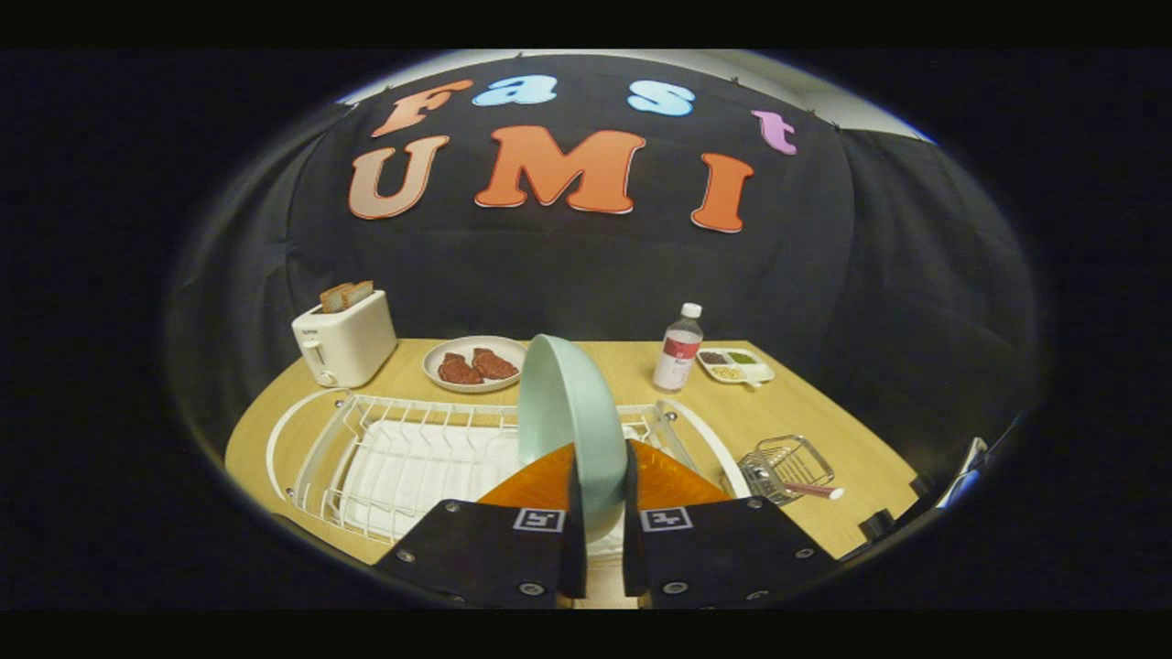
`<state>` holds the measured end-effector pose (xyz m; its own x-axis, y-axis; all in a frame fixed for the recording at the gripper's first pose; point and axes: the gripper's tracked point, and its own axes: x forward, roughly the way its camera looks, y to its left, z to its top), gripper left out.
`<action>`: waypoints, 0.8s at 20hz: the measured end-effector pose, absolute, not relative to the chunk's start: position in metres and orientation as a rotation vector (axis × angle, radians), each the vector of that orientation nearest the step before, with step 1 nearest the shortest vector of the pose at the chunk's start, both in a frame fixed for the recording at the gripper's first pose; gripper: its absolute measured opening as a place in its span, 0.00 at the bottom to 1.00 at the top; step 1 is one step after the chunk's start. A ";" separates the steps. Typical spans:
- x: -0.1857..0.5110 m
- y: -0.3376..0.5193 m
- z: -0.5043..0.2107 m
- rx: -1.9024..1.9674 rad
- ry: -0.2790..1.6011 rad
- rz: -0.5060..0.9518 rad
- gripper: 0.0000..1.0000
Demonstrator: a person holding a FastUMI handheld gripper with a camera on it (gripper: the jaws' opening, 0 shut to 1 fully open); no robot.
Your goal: Take the plate from the dish rack, then take the spoon from the basket and place it into the plate.
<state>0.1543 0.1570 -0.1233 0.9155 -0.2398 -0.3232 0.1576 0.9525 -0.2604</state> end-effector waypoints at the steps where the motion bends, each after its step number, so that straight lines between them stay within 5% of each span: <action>1: 0.156 0.153 -0.121 -0.261 0.349 -0.227 0.15; 16: 0.161 0.149 -0.107 -0.313 0.304 -0.323 0.10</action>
<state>0.1609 0.1488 -0.1072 0.9040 -0.3536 -0.2401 0.2606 0.9013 -0.3461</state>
